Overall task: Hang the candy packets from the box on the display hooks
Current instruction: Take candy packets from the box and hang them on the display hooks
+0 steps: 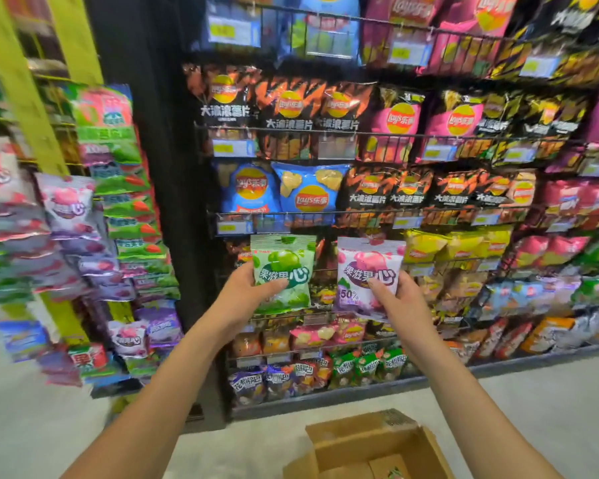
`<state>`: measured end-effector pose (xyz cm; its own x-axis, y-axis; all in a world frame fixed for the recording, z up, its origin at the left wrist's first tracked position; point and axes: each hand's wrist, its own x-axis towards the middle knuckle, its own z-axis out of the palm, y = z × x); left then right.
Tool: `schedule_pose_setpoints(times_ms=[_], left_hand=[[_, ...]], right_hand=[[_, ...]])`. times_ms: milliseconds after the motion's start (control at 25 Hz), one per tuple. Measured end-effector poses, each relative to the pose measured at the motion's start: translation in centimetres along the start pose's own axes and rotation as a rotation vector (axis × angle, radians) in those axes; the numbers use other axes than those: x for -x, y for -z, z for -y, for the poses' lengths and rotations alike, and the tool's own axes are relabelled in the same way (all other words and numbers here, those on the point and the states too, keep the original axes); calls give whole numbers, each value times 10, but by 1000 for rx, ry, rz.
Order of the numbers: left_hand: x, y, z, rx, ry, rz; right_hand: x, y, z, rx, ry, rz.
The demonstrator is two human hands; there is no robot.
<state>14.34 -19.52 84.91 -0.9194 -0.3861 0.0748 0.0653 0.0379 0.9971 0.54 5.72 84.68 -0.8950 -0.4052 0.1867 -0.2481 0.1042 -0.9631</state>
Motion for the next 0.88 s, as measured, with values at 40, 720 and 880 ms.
schedule_pose_setpoints(times_ms=[40, 720, 880], left_hand=[[9, 14, -2, -4, -7, -40], [124, 282, -19, -10, -11, -451], [128, 354, -20, -33, -7, -458]], right_hand=[[-1, -16, 6, -17, 9, 32], [15, -317, 90, -113, 55, 391], [15, -395, 109, -118, 39, 379]])
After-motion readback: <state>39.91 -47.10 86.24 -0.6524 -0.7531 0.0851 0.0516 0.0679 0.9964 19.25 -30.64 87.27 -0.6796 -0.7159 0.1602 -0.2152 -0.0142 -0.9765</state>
